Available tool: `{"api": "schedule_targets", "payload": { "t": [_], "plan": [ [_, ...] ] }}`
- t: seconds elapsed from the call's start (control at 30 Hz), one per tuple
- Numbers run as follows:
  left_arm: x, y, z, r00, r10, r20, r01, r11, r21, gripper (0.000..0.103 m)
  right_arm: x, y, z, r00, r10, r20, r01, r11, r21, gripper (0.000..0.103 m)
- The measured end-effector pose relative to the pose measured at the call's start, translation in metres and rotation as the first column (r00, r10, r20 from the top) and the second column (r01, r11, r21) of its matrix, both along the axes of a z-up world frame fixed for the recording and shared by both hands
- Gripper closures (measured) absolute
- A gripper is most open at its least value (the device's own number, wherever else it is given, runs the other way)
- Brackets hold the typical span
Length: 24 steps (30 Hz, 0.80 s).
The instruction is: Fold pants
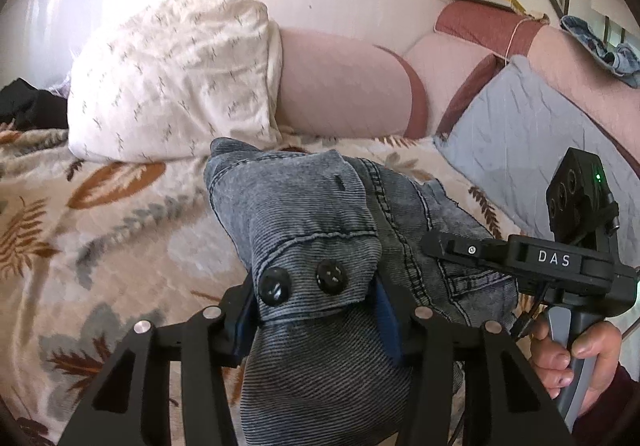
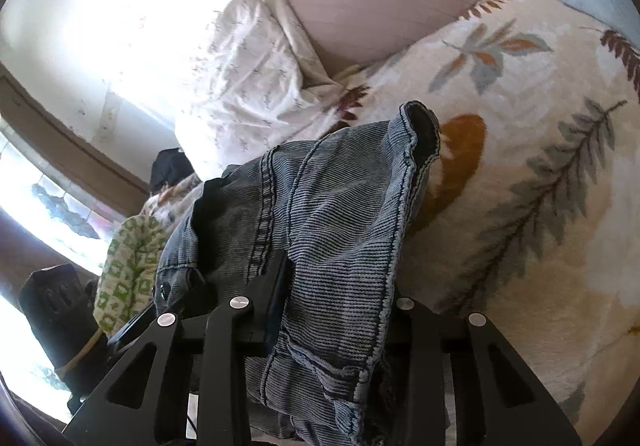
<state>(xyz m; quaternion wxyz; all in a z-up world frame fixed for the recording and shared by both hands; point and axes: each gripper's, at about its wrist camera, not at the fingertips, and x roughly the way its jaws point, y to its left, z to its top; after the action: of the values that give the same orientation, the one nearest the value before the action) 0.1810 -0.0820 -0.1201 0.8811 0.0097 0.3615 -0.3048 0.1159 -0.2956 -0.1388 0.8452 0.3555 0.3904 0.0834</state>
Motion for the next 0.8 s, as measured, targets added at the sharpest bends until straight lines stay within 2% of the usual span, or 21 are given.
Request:
{"api": "schedule_targets", "payload": {
  "t": [0.23, 0.57, 0.67, 0.8],
  "plan": [
    [0.001, 0.026, 0.022, 0.995, 0.069, 0.066, -0.069, 0.998, -0.012, 0.050, 0.007, 0.016, 0.027, 0.996, 0.013, 0.085, -0.013, 1.000, 0.000, 0.072],
    [0.010, 0.078, 0.046, 0.979, 0.173, 0.111, -0.168, 0.984, -0.052, 0.050, 0.024, 0.064, 0.069, 0.975, 0.095, 0.201, -0.090, 0.995, -0.035, 0.073],
    [0.010, 0.086, 0.047, 0.974, 0.186, 0.131, -0.182, 0.982, -0.038, 0.050, 0.026, 0.078, 0.077, 0.966, 0.122, 0.226, -0.114, 0.992, -0.051, 0.073],
    [0.009, 0.093, 0.039, 0.974, 0.187, 0.131, -0.188, 0.982, -0.005, 0.050, 0.028, 0.091, 0.074, 0.966, 0.145, 0.215, -0.136, 0.989, -0.059, 0.073]
  ]
}}
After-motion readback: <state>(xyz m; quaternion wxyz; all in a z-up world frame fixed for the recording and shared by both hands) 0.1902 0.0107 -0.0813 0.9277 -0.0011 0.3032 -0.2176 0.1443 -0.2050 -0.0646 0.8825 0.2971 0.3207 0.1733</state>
